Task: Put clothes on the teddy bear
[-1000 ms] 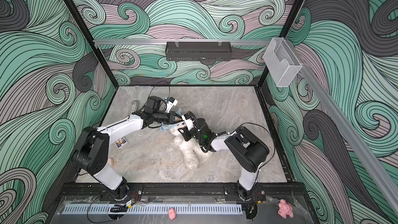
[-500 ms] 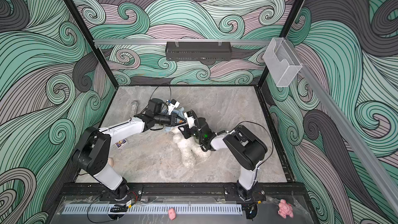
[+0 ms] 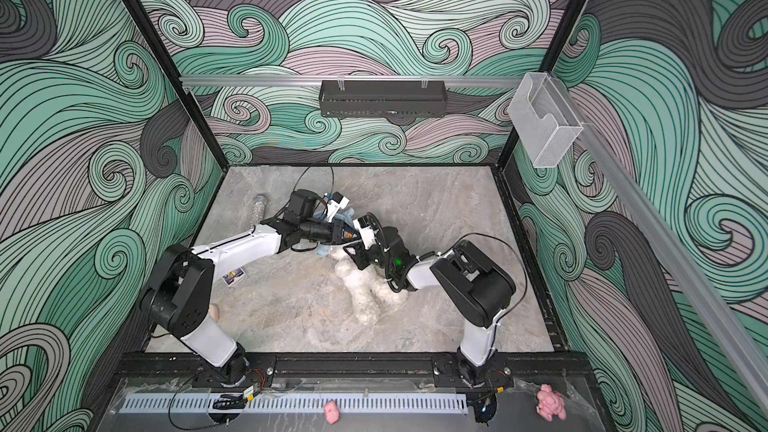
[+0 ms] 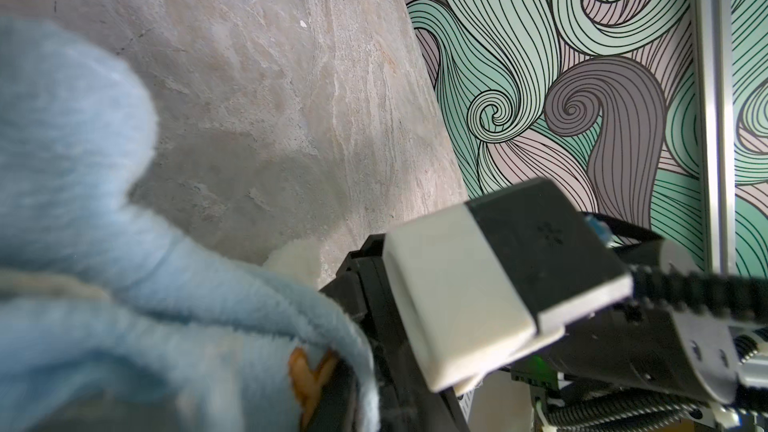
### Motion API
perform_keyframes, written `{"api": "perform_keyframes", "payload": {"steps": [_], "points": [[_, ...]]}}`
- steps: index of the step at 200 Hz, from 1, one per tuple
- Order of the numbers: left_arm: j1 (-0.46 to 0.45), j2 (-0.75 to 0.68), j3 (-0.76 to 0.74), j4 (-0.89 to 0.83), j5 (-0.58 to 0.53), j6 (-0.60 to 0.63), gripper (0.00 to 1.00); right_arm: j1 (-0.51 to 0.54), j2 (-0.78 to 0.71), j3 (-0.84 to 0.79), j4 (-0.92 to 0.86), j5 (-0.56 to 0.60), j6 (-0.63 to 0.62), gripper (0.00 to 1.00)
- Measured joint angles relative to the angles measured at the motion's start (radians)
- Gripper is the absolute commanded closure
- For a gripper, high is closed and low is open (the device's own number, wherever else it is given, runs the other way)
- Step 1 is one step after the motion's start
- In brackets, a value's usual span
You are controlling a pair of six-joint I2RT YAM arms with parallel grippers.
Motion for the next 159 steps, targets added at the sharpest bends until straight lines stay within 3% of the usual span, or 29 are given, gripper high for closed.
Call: {"api": "perform_keyframes", "payload": {"steps": [31,99,124,159], "points": [[-0.006,-0.006,0.0,-0.011,0.007,0.0,0.62,-0.015,-0.055,0.0,-0.124,-0.017,-0.105,0.78],[0.011,-0.089,-0.007,-0.066,-0.045,0.005,0.44,-0.037,-0.056,-0.01,-0.115,-0.063,-0.167,0.8],[0.016,-0.119,-0.007,-0.068,-0.064,0.011,0.44,-0.037,-0.056,-0.013,-0.112,-0.076,-0.184,0.8],[0.017,-0.124,-0.007,-0.078,-0.091,0.026,0.53,-0.036,-0.056,-0.013,-0.116,-0.084,-0.186,0.8]]}}
